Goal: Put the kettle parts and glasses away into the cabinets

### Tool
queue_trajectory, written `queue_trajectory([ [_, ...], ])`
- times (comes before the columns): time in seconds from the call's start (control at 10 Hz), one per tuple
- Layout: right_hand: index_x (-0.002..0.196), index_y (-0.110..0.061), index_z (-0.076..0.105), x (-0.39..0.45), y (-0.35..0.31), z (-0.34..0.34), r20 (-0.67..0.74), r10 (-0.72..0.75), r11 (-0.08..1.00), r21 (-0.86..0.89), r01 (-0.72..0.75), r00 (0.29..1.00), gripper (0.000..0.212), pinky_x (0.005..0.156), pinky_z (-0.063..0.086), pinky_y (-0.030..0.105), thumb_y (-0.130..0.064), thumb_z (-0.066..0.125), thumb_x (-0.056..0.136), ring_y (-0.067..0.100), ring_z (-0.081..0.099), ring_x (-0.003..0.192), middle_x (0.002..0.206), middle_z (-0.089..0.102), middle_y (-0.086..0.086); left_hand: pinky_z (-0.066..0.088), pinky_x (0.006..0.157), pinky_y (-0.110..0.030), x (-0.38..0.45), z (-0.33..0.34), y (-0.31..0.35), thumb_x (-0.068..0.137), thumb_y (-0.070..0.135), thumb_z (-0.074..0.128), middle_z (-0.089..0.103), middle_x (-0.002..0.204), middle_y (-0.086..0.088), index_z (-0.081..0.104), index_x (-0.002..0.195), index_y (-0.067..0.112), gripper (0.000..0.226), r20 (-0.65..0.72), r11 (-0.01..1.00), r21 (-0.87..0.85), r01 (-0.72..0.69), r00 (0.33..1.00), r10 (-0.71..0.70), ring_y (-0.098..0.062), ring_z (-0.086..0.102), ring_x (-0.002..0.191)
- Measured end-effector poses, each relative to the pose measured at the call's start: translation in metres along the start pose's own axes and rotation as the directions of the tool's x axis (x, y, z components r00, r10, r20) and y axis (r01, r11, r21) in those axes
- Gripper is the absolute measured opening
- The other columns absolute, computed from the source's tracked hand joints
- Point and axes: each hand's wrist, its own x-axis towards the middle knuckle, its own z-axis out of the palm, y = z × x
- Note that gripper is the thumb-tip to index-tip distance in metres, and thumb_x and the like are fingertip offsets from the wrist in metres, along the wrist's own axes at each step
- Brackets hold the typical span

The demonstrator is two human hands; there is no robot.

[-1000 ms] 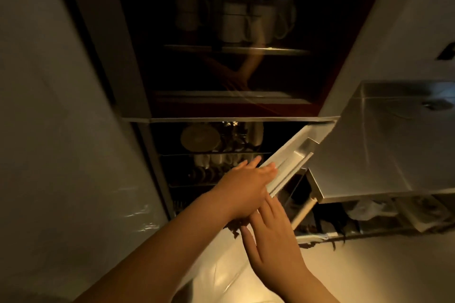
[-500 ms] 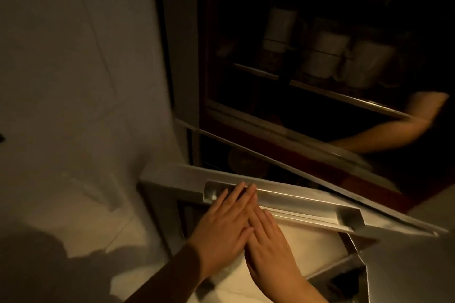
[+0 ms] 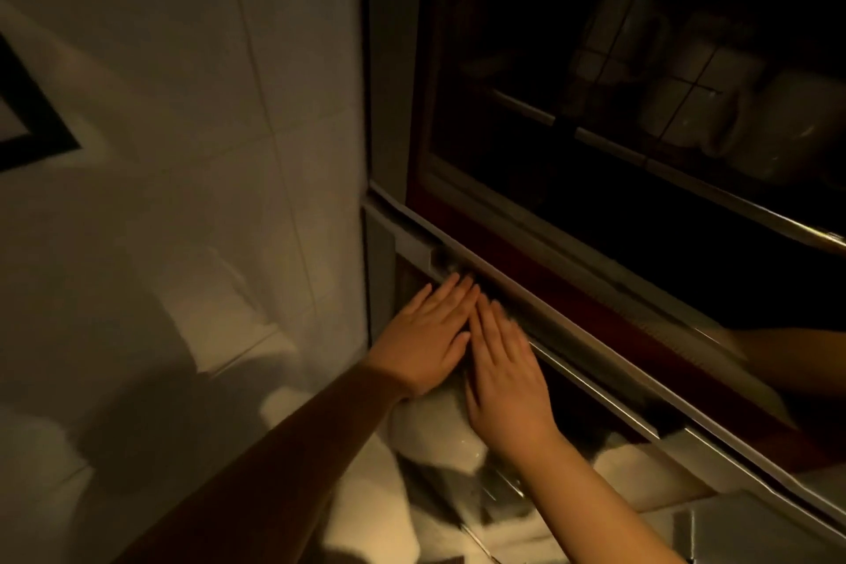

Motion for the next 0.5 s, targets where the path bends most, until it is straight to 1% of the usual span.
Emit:
queue_trajectory([
  [0.1, 0.137, 0.004, 0.039, 0.005, 0.004, 0.0, 0.0, 0.002, 0.999, -0.033, -0.002, 1.0, 0.066, 0.113, 0.009, 0.039, -0.028, 0.037, 0.08, 0.031, 0.026, 0.136, 0.146, 0.035, 0.02, -0.004, 0.118, -0.031, 0.009, -0.003, 0.004, 0.091, 0.043, 0.001, 0.003, 0.16, 0.0, 0.003, 0.151, 0.017, 0.066, 0.031, 0.999, 0.023, 0.038, 0.999, -0.039, -0.011, -0.006, 0.145],
  [0.2, 0.138, 0.004, 0.038, 0.006, 0.003, 0.0, 0.03, -0.015, 0.998, -0.059, 0.017, 0.999, 0.069, 0.113, 0.009, 0.04, -0.027, 0.048, 0.077, 0.031, 0.027, 0.136, 0.146, 0.034, 0.021, -0.003, 0.119, -0.035, 0.01, -0.01, 0.01, 0.101, 0.035, 0.02, -0.001, 0.16, 0.0, 0.0, 0.151, 0.017, 0.057, 0.072, 0.995, 0.046, 0.089, 0.993, -0.092, -0.012, -0.008, 0.145],
  [0.3, 0.14, 0.002, 0.034, 0.007, 0.002, -0.005, 0.089, 0.019, 0.998, -0.069, -0.013, 0.996, 0.078, 0.115, 0.001, 0.038, -0.028, 0.062, 0.074, 0.031, 0.026, 0.139, 0.149, 0.027, 0.02, -0.003, 0.119, -0.037, 0.0, -0.018, 0.019, 0.102, 0.035, 0.024, -0.011, 0.159, -0.002, -0.007, 0.15, 0.016, 0.061, 0.146, 0.98, 0.051, 0.192, 0.969, -0.198, -0.014, -0.013, 0.145],
  [0.4, 0.149, -0.005, 0.01, 0.004, -0.003, -0.019, 0.138, 0.0, 0.999, -0.04, 0.005, 0.99, 0.076, 0.113, -0.014, 0.035, -0.034, 0.049, 0.09, 0.027, -0.003, 0.144, 0.156, -0.003, 0.017, 0.0, 0.119, -0.04, -0.037, -0.026, 0.03, 0.101, 0.04, 0.026, -0.017, 0.158, -0.003, -0.011, 0.15, 0.016, 0.066, 0.206, 0.952, 0.043, 0.303, 0.93, -0.305, -0.017, -0.015, 0.145],
  [0.5, 0.15, -0.013, 0.002, -0.003, -0.017, -0.048, 0.268, -0.022, 0.997, 0.08, 0.0, 0.963, 0.069, 0.114, -0.006, 0.035, -0.038, 0.038, 0.096, 0.025, -0.012, 0.143, 0.157, -0.008, 0.011, 0.004, 0.117, -0.041, -0.088, -0.041, 0.044, 0.101, 0.04, 0.029, -0.012, 0.159, -0.002, -0.004, 0.151, 0.018, 0.064, 0.138, 0.915, 0.045, 0.401, 0.905, -0.403, -0.018, -0.009, 0.146],
])
